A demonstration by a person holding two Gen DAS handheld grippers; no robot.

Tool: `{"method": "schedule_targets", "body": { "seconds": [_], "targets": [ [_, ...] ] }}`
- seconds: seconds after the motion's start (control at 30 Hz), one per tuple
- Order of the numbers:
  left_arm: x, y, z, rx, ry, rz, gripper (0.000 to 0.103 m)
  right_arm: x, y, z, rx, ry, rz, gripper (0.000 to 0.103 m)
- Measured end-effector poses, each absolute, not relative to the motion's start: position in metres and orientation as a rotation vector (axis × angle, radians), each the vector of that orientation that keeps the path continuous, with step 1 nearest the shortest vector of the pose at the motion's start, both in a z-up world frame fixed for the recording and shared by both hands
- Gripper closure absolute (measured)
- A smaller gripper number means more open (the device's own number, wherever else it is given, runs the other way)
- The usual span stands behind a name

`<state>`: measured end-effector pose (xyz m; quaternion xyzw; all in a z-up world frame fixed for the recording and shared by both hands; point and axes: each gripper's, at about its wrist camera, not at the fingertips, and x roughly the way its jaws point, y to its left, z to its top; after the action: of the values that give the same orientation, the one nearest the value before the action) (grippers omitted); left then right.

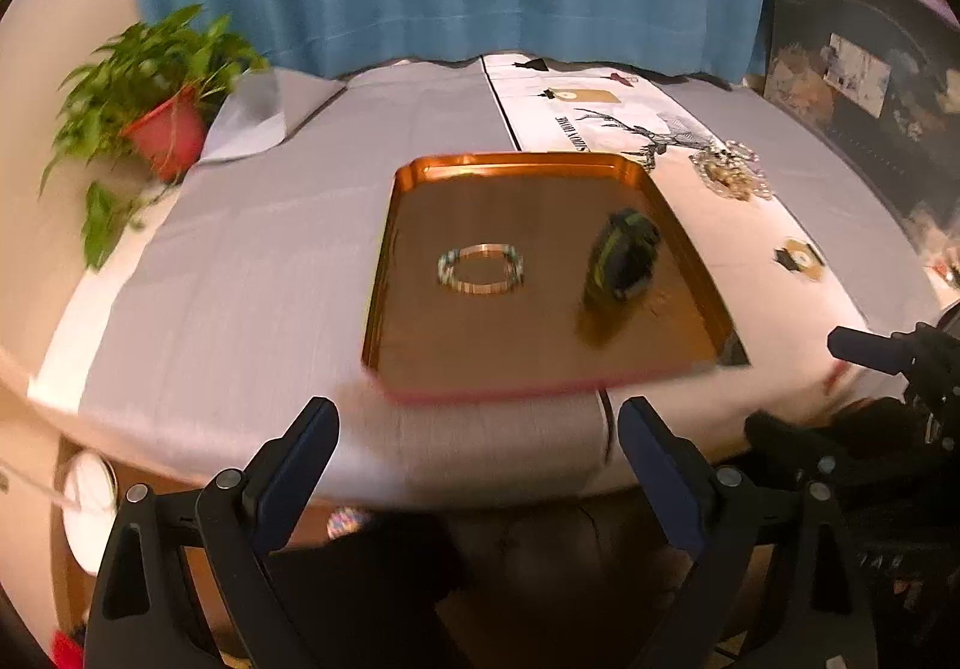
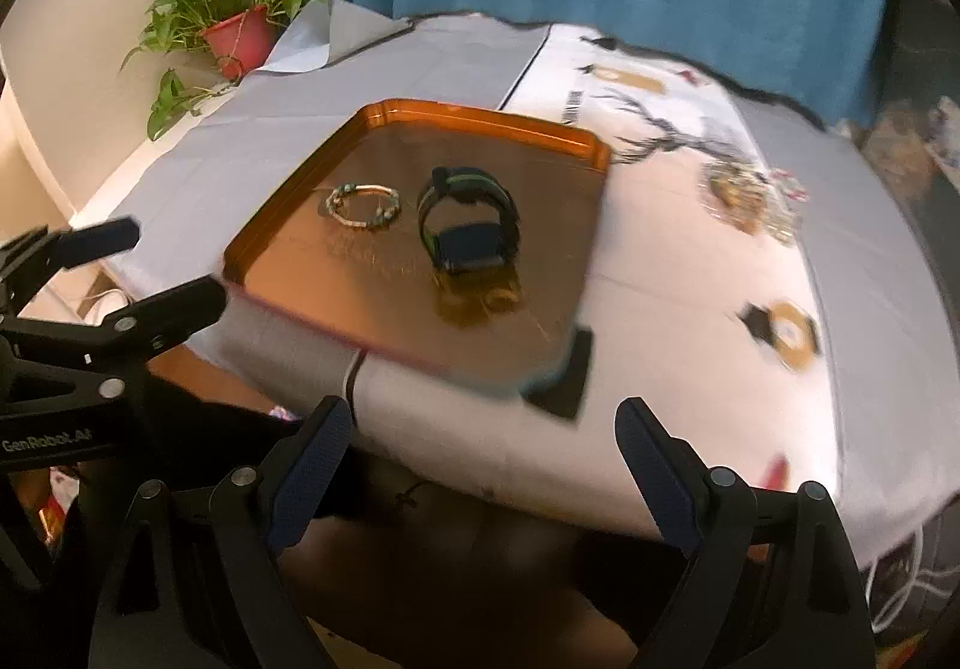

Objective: Organize jewelry
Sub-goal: 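Open both grippers to drop the watch and bracelet into the tray, then withdraw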

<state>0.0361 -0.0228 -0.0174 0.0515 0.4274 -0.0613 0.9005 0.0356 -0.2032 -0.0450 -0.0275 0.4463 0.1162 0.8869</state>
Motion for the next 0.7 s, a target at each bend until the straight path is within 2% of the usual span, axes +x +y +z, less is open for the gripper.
{"method": "schedule_targets", "body": {
  "seconds": [0.33,0.7],
  "targets": [
    [-0.04,-0.024,0.023,0.089,0.766,-0.082,0.007,-0.03,-0.211,-0.003,-0.031,0.815,0.241,0.013],
    [-0.072,-0.028,0.029,0.073,0.745,-0.069,0.006,-0.07,-0.216,0.005,-0.035,0.78,0.256,0.013]
  ]
}}
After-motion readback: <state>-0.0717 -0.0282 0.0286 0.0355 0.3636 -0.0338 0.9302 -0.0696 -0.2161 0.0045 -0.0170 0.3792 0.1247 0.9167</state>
